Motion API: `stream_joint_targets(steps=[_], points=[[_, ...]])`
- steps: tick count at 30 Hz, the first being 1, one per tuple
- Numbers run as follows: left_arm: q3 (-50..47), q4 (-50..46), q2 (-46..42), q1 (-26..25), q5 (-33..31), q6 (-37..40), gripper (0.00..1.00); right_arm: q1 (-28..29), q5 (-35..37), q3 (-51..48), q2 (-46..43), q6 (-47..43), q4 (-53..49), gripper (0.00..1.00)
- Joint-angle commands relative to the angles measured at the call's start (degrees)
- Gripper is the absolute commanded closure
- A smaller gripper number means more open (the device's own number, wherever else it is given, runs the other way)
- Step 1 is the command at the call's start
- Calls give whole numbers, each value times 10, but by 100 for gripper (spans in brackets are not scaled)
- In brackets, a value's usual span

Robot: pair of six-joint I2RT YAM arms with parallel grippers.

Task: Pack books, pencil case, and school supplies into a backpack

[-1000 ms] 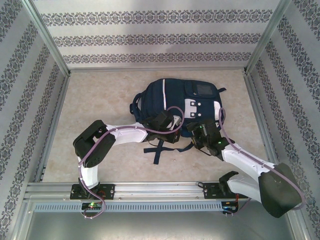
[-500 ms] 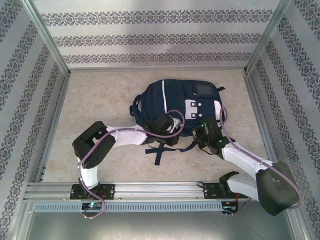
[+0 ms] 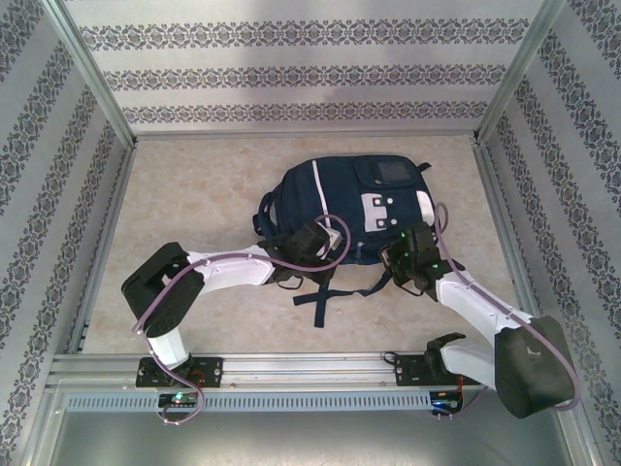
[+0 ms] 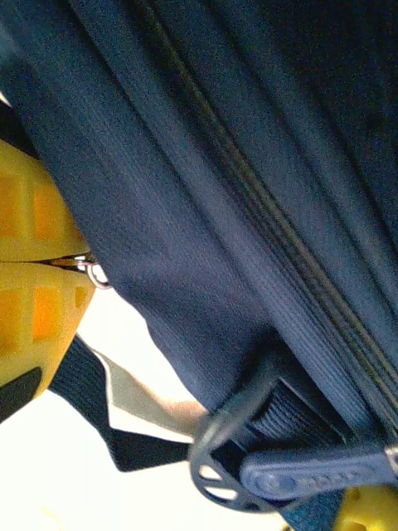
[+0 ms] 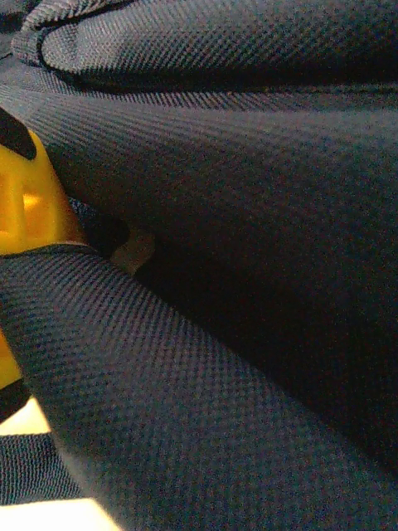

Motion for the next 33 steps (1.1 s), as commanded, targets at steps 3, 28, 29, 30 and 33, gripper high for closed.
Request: stream_joint_targets(steps=[3, 28, 29, 30, 33], points=[[-19, -60, -37, 23, -41, -6, 100, -48, 41, 24, 14, -49, -38, 100], [-120, -84, -177, 55, 8, -33, 100, -133, -18, 205, 213, -190, -20, 98], [-121, -80, -176, 55, 19, -31, 100, -132, -33, 224, 229, -201, -20, 95], [-121, -78, -175, 54, 27, -31, 100, -131, -57, 246, 247, -212, -20, 91], [-112, -68, -166, 51, 50, -28, 100, -123, -105, 294, 276, -235, -31, 68]])
